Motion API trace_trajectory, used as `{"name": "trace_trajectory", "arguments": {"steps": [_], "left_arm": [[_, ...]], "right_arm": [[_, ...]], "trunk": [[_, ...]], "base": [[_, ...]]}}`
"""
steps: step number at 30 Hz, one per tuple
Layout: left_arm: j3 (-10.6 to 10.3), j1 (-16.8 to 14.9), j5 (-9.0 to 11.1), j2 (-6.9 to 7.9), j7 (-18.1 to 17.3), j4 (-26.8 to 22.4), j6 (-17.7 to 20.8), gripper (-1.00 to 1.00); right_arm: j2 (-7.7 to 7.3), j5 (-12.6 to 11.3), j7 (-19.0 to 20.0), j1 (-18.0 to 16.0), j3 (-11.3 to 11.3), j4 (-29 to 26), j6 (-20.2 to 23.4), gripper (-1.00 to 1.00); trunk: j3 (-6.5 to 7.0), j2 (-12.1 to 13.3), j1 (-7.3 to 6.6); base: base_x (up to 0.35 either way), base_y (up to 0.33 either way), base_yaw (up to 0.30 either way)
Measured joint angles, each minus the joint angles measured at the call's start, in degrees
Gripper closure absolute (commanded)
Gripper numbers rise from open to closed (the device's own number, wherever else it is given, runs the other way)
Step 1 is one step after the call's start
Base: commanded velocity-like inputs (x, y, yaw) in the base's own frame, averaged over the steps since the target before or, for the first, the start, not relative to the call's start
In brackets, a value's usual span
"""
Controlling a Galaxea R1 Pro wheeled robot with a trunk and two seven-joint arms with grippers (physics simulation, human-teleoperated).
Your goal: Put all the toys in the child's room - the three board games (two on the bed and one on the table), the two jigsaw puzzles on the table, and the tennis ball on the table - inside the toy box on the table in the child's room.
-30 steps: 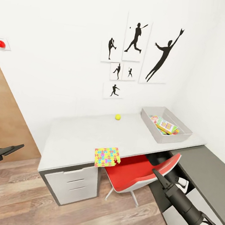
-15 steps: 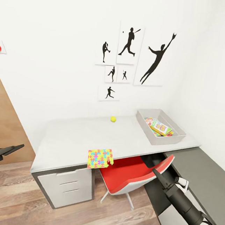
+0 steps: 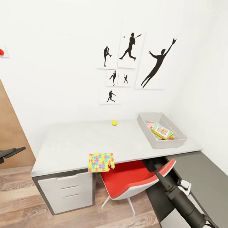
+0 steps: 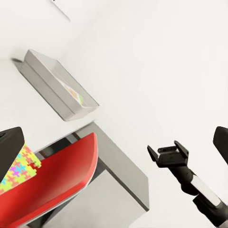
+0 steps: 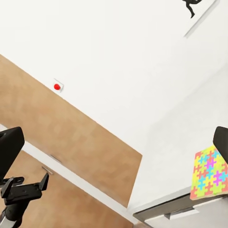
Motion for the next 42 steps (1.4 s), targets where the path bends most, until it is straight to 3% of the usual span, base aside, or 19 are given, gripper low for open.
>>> {"name": "trace_trajectory", "arguments": {"steps": [5, 9, 12, 15, 16, 18, 19, 22, 25, 28, 29, 33, 37, 42], "left_arm": [[-0.7, 0.0, -0.2, -0.03, 0.0, 0.0, 1.5, -1.00], [-3.9, 0.0, -0.8, -0.02, 0.0, 0.1, 2.3, -1.00], [-7.1, -0.3, -1.2, -0.11, 4.1, 0.1, 4.9, -1.00], [-11.6, -1.0, -1.0, -0.68, 11.1, 0.1, 7.4, -1.00], [-12.6, -1.3, -0.9, -1.34, 13.0, 0.2, 7.9, -1.00], [-14.0, -2.0, -0.9, -4.24, 15.9, 0.3, 8.6, -1.00], [-14.2, -2.1, -0.9, -4.88, 16.2, 0.4, 8.7, -1.00], [-14.7, -2.3, -1.1, -8.59, 18.7, 0.8, 8.9, -1.00], [-15.1, -2.4, -1.1, -11.43, 24.6, 1.7, 9.0, -1.00], [-16.2, -2.4, -1.1, -13.04, 29.7, 5.1, 9.0, -1.00], [-18.5, -2.6, -1.4, -14.50, 33.7, 10.3, 8.6, -1.00], [-19.9, -3.2, -1.0, -17.72, 37.5, 13.5, 8.5, -1.00], [-20.1, -3.6, -0.9, -20.09, 43.6, 15.6, 8.3, -1.00], [-20.2, -4.8, -0.6, -20.62, 46.3, 18.4, 8.3, -1.00]], "right_arm": [[0.00, 0.0, -0.1, 0.0, 0.1, 0.0, 0.0, -1.00], [0.00, 0.0, -0.1, -0.1, 0.1, 0.0, 0.0, -1.00], [0.00, 0.0, -0.3, -0.1, 0.1, 0.0, 0.0, -1.00], [0.00, 0.0, -0.5, -0.1, 0.1, 0.0, 0.0, -1.00], [0.00, 0.1, -0.5, -0.1, 0.1, 0.0, 0.0, -1.00], [0.00, 0.1, -0.6, -0.1, 0.0, 0.1, 0.0, -1.00], [0.00, 0.1, -0.6, -0.1, -0.1, 0.1, 0.0, -1.00], [0.00, 0.1, -0.6, -0.1, -0.1, 0.1, 0.0, -1.00], [-0.03, 0.1, -0.6, -0.1, -0.2, 0.1, 0.0, -1.00], [-0.10, 0.0, -0.6, -0.1, -0.4, 0.1, 0.0, -1.00], [-0.28, 0.0, -0.3, -0.1, -0.5, 0.1, 0.1, -1.00], [-0.21, -0.1, -0.1, -0.1, -0.6, 0.1, 0.1, -1.00], [-0.52, -0.1, -0.1, 0.0, -0.8, 0.1, 0.1, -1.00], [-0.45, -0.1, -0.6, 0.0, -0.9, 0.1, 0.0, -1.00]], "trunk": [[0.09, 0.0, 0.00], [-0.62, -1.6, 0.88], [-1.16, -2.8, 1.54], [-1.70, -4.0, 2.20], [-1.88, -4.4, 2.42], [-2.25, -5.2, 2.86], [-2.43, -5.6, 3.08], [-2.97, -6.8, 3.74], [-3.51, -8.0, 4.40], [-4.05, -9.2, 5.06], [-4.24, -9.6, 5.29], [-4.95, -11.2, 6.16], [-5.68, -12.9, 7.04], [-6.58, -14.9, 8.14]], "base": [[0.000, 0.000, 0.000], [0.000, 0.000, 0.000], [0.000, 0.000, 0.000], [0.000, 0.000, 0.000], [0.000, 0.000, 0.000], [0.000, 0.000, 0.000], [0.000, 0.000, 0.000], [0.000, 0.000, 0.000], [0.000, 0.000, 0.000], [0.000, 0.000, 0.000], [0.000, 0.000, 0.000], [0.000, 0.000, 0.000], [0.000, 0.000, 0.000], [0.000, 0.000, 0.000]]}}
